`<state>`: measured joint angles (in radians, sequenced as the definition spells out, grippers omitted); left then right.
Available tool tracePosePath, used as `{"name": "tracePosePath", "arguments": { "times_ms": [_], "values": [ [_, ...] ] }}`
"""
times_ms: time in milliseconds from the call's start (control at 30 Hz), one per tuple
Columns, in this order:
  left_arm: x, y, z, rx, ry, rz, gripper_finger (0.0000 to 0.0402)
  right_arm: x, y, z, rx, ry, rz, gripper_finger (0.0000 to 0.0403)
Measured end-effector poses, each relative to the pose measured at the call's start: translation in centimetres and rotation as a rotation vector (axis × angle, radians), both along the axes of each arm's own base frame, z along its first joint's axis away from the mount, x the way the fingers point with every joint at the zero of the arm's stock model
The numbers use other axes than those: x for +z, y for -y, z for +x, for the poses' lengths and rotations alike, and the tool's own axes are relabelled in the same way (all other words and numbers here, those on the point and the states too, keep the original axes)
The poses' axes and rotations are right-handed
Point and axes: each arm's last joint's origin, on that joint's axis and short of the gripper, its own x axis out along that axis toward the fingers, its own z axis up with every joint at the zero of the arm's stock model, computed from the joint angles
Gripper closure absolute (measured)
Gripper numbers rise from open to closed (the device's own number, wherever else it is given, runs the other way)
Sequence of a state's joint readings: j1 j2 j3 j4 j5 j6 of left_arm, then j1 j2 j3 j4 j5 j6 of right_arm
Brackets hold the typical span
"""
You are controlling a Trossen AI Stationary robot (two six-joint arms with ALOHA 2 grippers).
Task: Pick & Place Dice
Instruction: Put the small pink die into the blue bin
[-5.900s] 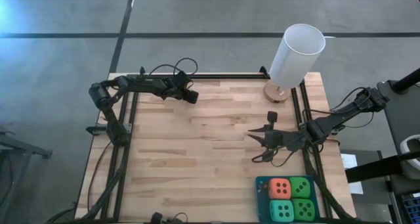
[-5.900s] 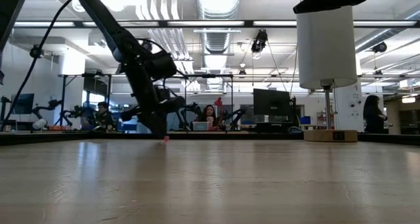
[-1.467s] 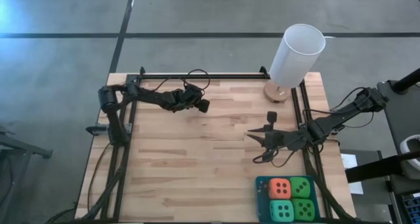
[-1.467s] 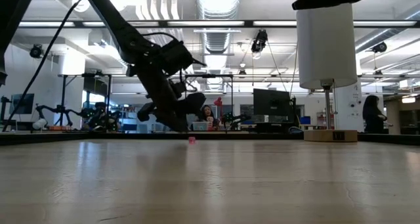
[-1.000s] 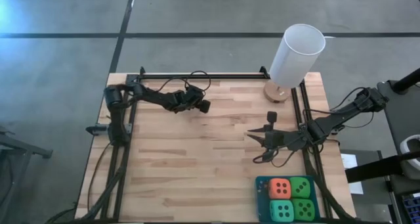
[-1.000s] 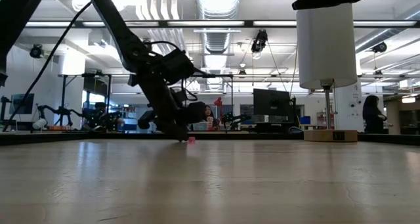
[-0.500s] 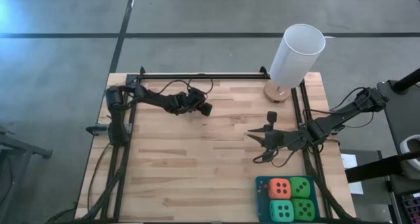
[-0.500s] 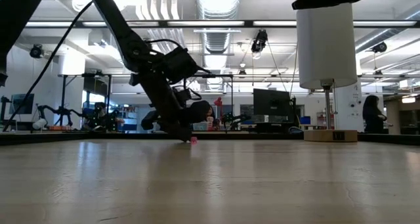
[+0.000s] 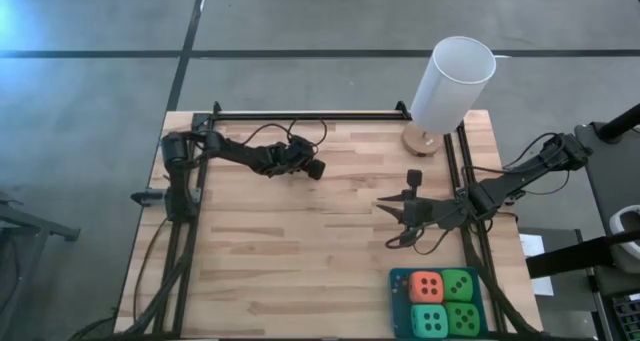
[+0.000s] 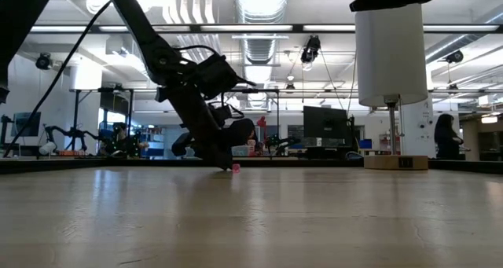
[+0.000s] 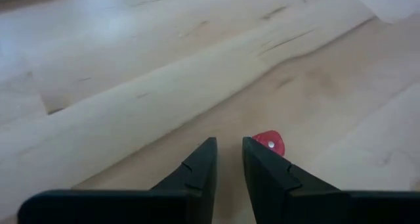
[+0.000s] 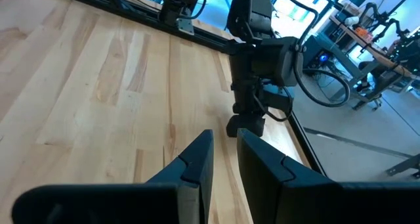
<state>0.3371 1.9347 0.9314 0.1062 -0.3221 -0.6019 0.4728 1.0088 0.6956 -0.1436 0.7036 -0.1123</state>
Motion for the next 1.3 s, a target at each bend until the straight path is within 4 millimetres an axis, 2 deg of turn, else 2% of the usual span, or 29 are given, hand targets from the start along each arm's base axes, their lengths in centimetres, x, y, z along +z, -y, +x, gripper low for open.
{"name": "tracePosePath", "arguments": {
  "times_ms": [633,967,1300],
  "values": [
    [0.3,1.9,1.1,-0.083,0.045,0.024,0.0323,0.0,0.0,0.0,0.002,-0.001,-0.004,0.0339],
    [1.1,1.7,1.8,-0.117,0.044,0.055,0.0323,0.0,0.0,0.0,0.001,-0.001,-0.004,0.0339],
    [2.2,0.4,1.9,-0.084,0.026,0.060,0.0323,0.0,0.0,0.0,0.001,-0.001,-0.003,0.0339]
  ]
}}
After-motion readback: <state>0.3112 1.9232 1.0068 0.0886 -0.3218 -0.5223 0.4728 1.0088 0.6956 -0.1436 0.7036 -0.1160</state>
